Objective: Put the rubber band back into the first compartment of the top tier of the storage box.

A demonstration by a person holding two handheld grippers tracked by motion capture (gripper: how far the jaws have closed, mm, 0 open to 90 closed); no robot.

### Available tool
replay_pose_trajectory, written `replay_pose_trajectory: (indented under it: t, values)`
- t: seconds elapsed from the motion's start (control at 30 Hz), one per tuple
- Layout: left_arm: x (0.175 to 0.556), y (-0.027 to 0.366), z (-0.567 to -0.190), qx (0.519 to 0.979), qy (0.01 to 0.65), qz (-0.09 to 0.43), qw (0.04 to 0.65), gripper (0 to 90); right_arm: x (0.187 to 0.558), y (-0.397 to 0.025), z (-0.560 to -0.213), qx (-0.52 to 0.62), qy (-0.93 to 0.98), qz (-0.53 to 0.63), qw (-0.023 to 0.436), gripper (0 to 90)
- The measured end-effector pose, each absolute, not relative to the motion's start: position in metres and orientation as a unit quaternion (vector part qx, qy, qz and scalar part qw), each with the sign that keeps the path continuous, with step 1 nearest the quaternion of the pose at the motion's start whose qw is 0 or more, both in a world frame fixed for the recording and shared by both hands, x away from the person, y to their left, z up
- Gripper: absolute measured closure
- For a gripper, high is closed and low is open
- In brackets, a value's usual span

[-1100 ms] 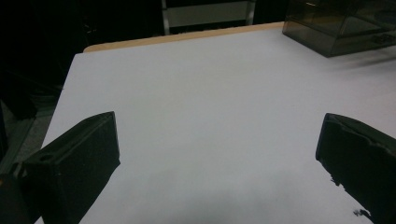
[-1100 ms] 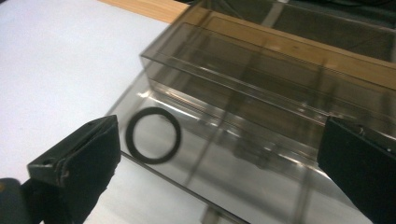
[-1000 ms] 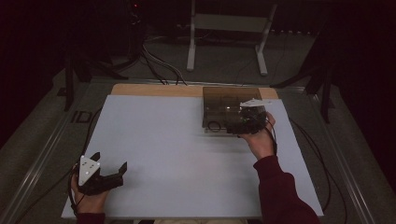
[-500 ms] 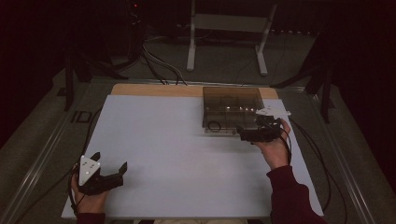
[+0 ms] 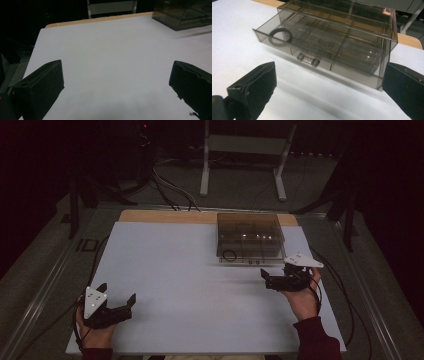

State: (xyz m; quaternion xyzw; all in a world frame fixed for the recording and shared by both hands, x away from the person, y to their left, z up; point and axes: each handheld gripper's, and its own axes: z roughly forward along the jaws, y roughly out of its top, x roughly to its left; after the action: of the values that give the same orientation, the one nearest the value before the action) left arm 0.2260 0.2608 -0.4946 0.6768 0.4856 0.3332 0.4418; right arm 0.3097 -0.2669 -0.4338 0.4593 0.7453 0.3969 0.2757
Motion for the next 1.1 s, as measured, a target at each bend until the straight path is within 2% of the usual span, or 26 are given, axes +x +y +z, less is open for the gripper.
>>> replay_pose_trajectory:
  t: [0.7,1.1]
  values:
    - [0.225,0.266,-0.494,0.67,0.489,0.333,0.447,0.6,0.262,-0.289,-0.461,0.452,0.718,0.444,0.287,0.0]
    - [0.224,0.267,-0.493,0.669,0.489,0.332,0.451,0.5,0.247,-0.294,-0.476,0.447,0.714,0.46,0.28,0.0]
